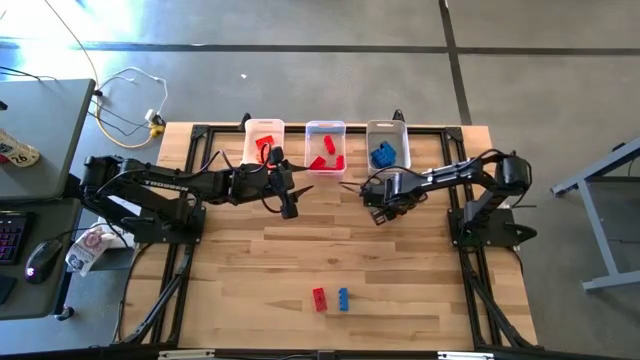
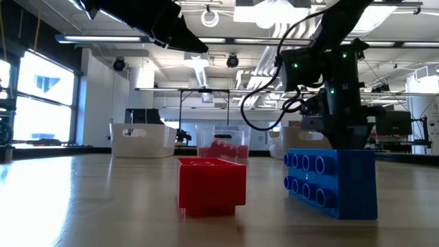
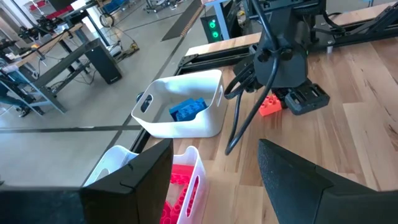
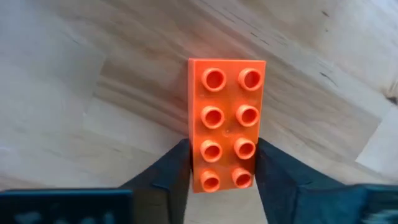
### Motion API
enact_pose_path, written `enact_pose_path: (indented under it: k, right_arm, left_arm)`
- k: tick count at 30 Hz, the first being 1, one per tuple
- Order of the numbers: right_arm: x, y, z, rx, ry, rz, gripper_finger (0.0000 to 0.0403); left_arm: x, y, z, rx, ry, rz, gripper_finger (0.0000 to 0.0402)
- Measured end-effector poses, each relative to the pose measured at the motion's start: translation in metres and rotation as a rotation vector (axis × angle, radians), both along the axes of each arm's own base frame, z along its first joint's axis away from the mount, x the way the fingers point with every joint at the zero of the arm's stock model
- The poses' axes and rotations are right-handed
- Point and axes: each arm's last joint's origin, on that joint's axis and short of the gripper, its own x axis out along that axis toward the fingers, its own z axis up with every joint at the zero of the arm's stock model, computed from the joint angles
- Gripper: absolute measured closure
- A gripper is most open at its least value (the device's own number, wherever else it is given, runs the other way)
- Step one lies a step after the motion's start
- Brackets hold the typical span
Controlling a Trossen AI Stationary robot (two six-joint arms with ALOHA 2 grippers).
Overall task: Sort & place blocks by color
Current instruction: Put the orange game piece into the white bin
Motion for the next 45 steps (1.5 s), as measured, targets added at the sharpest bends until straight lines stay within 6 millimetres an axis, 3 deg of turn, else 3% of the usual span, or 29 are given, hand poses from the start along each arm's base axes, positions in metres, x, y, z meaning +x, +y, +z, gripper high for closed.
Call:
enact_pose_path:
  k: [3, 16, 29, 45]
  right_arm:
    - [0.000, 0.000, 0.000, 0.003, 0.004, 0.038, 0.0296]
    - [0.011, 0.018, 0.015, 0.001, -0.083, 0.234, 0.0297]
    - [0.019, 0.040, 0.057, -0.086, -0.403, 0.398, 0.0297]
    - [0.039, 0.033, 0.100, -0.297, -0.778, 0.693, 0.0297]
  left_arm:
    - [0.000, 0.000, 0.000, 0.000, 0.000, 0.000, 0.0181]
    - [0.000, 0.000, 0.000, -0.034, -0.018, -0.001, 0.0181]
    - [0.000, 0.000, 0.000, -0.061, -0.039, 0.010, 0.0181]
    - [0.001, 0.004, 0.007, -0.026, -0.111, 0.090, 0.0159]
